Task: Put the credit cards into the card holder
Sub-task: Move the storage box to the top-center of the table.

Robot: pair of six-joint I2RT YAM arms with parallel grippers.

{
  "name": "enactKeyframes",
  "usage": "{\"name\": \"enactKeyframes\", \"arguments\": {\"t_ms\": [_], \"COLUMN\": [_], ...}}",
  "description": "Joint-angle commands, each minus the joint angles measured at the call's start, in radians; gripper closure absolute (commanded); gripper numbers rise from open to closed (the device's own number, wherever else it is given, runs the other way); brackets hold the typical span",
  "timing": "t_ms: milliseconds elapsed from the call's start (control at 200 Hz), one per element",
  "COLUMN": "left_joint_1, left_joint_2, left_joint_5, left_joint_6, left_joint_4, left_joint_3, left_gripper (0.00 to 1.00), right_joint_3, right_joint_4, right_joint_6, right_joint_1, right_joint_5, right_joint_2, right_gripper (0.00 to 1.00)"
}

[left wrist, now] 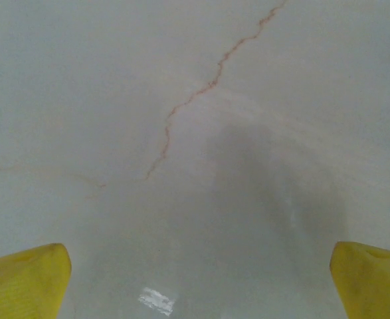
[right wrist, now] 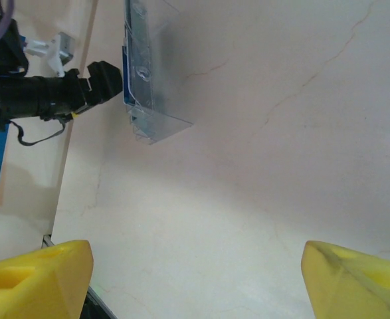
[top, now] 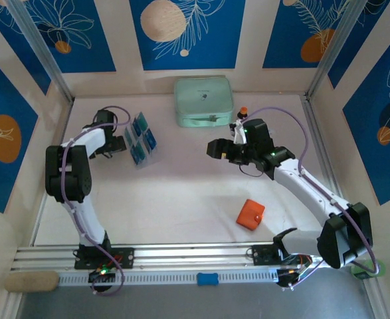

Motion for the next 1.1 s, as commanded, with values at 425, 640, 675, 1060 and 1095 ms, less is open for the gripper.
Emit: {"name": "enactKeyframes", "arguments": {"t_ms": [425, 640, 675, 1060, 1095], "left_joint_1": [-0.104, -0.187, -0.203, -0.284, -0.281], "left_joint_2": [0.026, 0.032, 0.032, -0.151, -0.184], "left_joint_5": [0.088, 0.106, 0.106, 0.153, 0.163], "left_joint_6": [0.006, -0.019, -0.024, -0.098, -0.106], "left_joint_4": [-0.041, -0.047, -0.046, -0.012, 0.005], "left_joint_3": [0.068, 0.081, 0.081, -0.034, -0.054], "left_gripper": [0.0, 0.0, 0.0, 0.0, 0.0], "right_joint_3": [-0.064, -0.065, -0.065, -0.069, -0.069], "right_joint_4": [-0.021, -0.007, -0.006, 0.009, 0.012], "right_joint_6": [0.012, 0.019, 0.019, 0.025, 0.026], "right_joint_1": [-0.023, -0.023, -0.024, -0.034, -0.033], "right_joint_5": [0.017, 0.017, 0.018, 0.006, 0.003], "right_joint_2": [-0.049, -0.043, -0.042, -0.031, -0.029], "right_gripper": [0.17, 0.18, 0.17, 0.18, 0.17]}}
